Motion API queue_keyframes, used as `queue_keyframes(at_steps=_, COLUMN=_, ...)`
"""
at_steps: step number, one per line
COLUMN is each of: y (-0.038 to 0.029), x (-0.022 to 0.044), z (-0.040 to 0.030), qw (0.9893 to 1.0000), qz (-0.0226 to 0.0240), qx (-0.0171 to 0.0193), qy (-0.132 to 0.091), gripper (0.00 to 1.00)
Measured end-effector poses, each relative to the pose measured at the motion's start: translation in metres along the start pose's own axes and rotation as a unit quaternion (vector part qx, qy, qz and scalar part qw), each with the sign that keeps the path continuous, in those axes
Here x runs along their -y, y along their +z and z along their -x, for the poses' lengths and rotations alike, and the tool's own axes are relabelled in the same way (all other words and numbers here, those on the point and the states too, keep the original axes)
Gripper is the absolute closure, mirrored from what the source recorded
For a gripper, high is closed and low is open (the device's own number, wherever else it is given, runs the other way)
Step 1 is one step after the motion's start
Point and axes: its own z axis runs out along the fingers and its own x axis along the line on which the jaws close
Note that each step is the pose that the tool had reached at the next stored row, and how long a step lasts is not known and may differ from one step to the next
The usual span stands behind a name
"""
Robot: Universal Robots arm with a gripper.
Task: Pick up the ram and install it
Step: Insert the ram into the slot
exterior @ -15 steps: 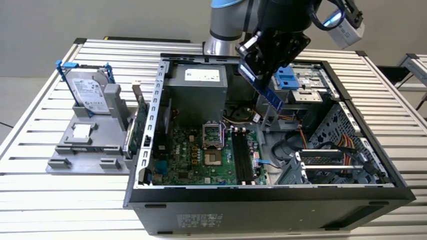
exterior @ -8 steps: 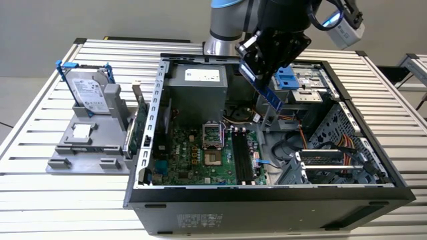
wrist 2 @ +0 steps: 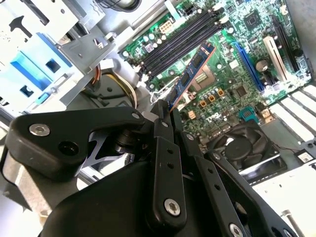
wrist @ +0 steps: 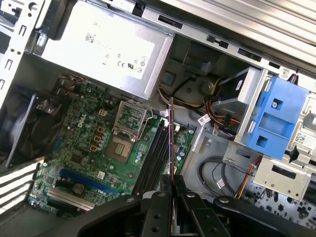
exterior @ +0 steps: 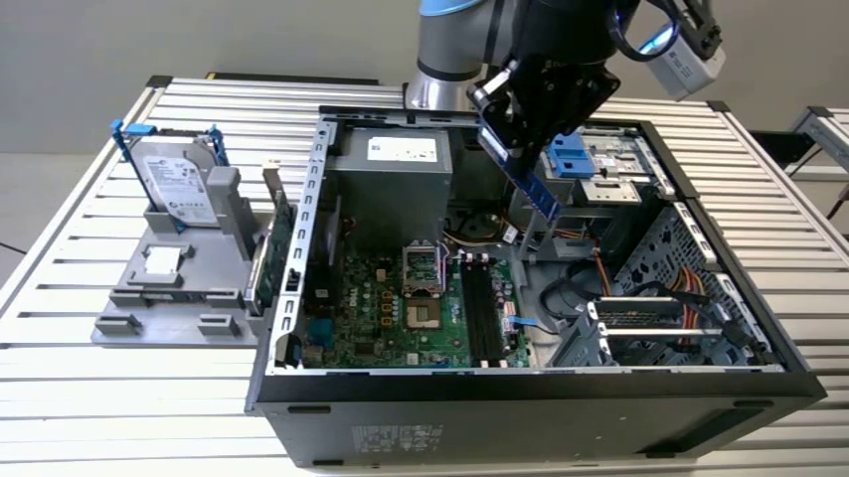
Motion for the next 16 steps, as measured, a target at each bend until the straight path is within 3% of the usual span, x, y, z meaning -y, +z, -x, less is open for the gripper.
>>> queue_keyframes(at_steps=16, y=0.0, x=0.0, z=0.0, qw=0.9994, qz=-0.0005, qx=0.0014, qy=0.034, gripper=1.0)
